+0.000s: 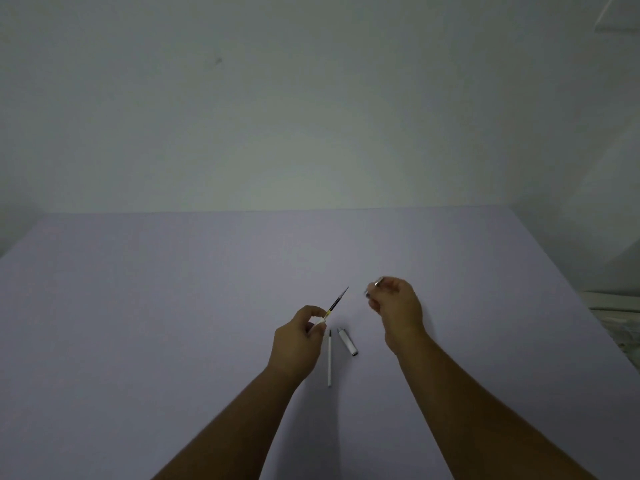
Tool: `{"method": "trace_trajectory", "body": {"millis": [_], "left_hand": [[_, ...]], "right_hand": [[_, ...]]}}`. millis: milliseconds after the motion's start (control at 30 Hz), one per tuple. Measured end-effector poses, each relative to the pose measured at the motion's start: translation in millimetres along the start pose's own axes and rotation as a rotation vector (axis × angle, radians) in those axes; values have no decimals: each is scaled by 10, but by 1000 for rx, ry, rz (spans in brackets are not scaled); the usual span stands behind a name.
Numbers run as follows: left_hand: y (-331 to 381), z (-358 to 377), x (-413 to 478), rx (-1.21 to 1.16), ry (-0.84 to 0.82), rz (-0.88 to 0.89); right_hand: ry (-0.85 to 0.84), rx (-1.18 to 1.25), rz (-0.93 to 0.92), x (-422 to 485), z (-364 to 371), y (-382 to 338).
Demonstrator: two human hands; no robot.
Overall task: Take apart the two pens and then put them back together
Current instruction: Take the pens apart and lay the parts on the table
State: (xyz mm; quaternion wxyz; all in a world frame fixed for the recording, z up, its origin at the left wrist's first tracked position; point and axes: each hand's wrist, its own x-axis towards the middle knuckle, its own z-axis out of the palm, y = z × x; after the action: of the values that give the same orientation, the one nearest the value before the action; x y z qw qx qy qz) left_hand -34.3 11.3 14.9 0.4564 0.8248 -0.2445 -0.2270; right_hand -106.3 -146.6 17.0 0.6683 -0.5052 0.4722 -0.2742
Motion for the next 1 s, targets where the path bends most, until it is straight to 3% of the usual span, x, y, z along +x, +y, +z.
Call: {"method": "trace_trajectory", "body": {"millis": [133, 233, 500, 1000], "left_hand": [[-126, 34, 38, 10, -8, -24], [-196, 76, 65, 34, -27, -29], [-314, 208, 77, 60, -47, -23], [-335, 301, 37, 37, -86, -32]], "right_hand": [[-186, -768, -26, 4, -123, 422], [-227, -981, -88, -35, -163, 683], [-196, -982, -199, -16, -176, 808], [-159, -834, -144, -28, -287, 835]]}}
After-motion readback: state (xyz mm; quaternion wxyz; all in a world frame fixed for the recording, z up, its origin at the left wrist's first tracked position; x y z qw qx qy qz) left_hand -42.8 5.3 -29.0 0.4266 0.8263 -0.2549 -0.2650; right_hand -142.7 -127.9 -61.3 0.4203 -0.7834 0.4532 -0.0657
